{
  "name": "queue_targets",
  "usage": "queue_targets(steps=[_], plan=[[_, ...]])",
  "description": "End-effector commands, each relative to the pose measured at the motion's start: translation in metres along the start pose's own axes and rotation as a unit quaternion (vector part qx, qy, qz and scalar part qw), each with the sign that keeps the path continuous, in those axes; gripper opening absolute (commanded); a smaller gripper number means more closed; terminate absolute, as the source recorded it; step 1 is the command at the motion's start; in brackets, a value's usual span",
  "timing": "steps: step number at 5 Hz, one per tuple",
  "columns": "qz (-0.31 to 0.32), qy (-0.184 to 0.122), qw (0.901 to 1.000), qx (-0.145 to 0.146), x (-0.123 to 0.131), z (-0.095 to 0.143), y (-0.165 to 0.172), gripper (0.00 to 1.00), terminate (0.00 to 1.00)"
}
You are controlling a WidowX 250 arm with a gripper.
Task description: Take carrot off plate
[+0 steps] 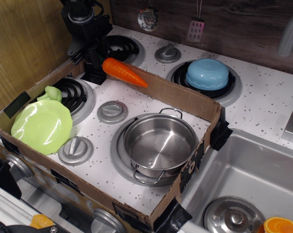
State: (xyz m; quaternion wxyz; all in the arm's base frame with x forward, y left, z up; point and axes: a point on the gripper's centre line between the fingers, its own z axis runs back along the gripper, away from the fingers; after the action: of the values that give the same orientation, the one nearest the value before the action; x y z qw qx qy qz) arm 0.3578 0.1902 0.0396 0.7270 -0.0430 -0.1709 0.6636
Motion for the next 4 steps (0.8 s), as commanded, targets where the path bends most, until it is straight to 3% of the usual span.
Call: queue_targets(steps=[1,2,4], plan=[[-0.024,-0.019,0.9995,-0.003,0.004,0.010,-0.006,1.00,0.00],[-0.040,-0.027,0.9987,0.014,0.007,0.024,-0.002,1.00,0.00],[-0.074,-0.043,0.9961,0.019,0.010,0.047,-0.015,1.00,0.00]])
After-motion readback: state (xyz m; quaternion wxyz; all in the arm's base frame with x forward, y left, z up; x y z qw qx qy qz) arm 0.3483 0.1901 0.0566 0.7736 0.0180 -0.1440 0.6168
